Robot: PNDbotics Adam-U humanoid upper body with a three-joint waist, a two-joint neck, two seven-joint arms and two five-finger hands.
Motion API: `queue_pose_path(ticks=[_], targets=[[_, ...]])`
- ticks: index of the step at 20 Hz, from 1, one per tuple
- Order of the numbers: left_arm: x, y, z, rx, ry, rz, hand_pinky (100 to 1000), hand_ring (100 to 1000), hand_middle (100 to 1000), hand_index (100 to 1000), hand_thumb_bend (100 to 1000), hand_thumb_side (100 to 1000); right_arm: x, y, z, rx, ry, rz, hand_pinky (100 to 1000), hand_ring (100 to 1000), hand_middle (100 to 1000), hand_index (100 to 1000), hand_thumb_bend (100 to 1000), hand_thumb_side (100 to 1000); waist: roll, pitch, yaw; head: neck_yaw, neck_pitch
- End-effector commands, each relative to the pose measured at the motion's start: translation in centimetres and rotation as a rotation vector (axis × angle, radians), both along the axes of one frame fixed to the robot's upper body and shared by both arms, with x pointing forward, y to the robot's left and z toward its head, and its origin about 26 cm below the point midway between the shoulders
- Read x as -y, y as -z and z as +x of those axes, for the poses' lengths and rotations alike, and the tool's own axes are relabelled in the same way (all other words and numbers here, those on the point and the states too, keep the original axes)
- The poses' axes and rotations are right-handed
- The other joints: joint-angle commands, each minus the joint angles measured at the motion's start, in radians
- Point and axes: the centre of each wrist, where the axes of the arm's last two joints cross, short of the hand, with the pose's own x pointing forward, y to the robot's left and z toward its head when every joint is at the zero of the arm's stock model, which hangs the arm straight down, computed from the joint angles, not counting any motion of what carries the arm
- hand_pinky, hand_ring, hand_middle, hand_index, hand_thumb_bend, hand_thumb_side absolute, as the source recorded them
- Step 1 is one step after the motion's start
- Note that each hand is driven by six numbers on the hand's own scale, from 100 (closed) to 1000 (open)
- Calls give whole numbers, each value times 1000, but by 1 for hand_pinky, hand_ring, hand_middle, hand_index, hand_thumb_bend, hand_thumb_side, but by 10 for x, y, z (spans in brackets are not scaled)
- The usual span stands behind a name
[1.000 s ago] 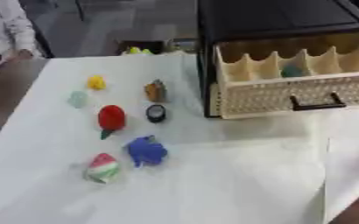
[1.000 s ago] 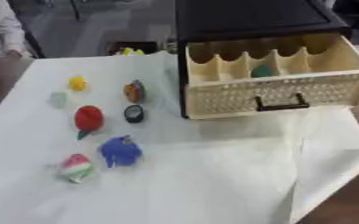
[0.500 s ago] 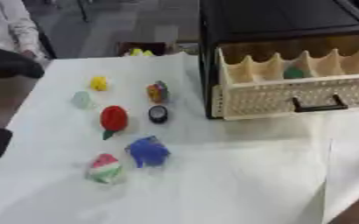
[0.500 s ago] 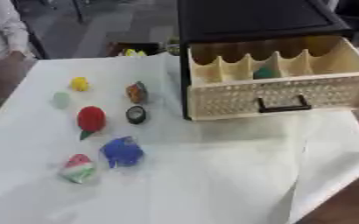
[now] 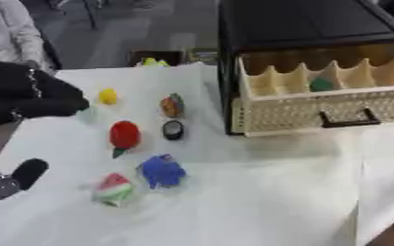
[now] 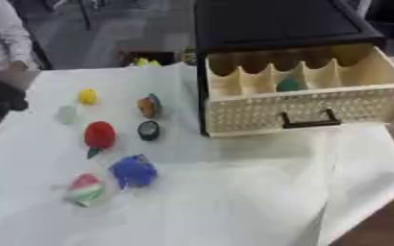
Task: Pick up objects from table and place into drawer.
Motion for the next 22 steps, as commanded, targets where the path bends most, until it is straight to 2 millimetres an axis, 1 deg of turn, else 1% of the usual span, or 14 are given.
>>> queue_pose_path(ticks=[1,2,3,4,5,6,11,12,15,19,22], targets=[[-4,-8,2,-1,-52,73,704,831,800,1000,100,735,-1,-9,-4,31,-5,-17,357,579,613,860,379,912,0,-11,-2,5,-11],[-4,-7,4,-16,-76,79,703,830,793,997,100,816,-1,-9,-4,30,-5,-17,357,579,613,860,378,912,-1,-11,-2,6,-11],[-5,-6,6,-30,-97,84,703,830,793,996,100,831,-1,-9,-4,29,-5,-17,357,579,613,860,378,912,-1,-11,-2,6,-10],[-5,-4,8,-44,-126,93,709,834,795,991,100,941,-1,-9,-4,29,-6,-16,357,579,613,860,377,911,-1,-12,-2,7,-10],[-5,-3,10,-57,-152,104,710,834,795,991,100,949,-1,-9,-4,29,-6,-16,357,579,613,860,377,911,-1,-12,-3,8,-10],[-5,-1,12,-70,-178,118,715,836,798,987,100,995,-1,-9,-4,28,-6,-15,357,578,613,860,377,909,-2,-12,-3,9,-10],[-3,6,18,-123,-273,178,703,822,759,979,100,1000,-1,-8,-4,24,-5,-11,356,577,611,859,378,901,-2,-13,-6,13,-11],[-3,7,19,-133,-287,185,692,812,732,976,100,1000,0,-7,-4,23,-3,-11,355,577,611,858,377,893,-2,-12,-6,13,-11],[-3,14,22,-184,-318,203,685,808,719,982,100,1000,2,-5,-4,20,1,-7,355,576,610,857,375,884,-2,-12,-7,15,-11],[-3,17,25,-229,-349,223,715,829,751,999,100,1000,4,-3,-4,12,5,-3,351,573,607,854,380,868,-1,-11,-9,15,-12],[-2,20,25,-246,-361,235,748,858,814,1000,100,1000,5,-3,-4,8,6,1,348,570,604,851,382,854,-1,-10,-10,15,-13]])
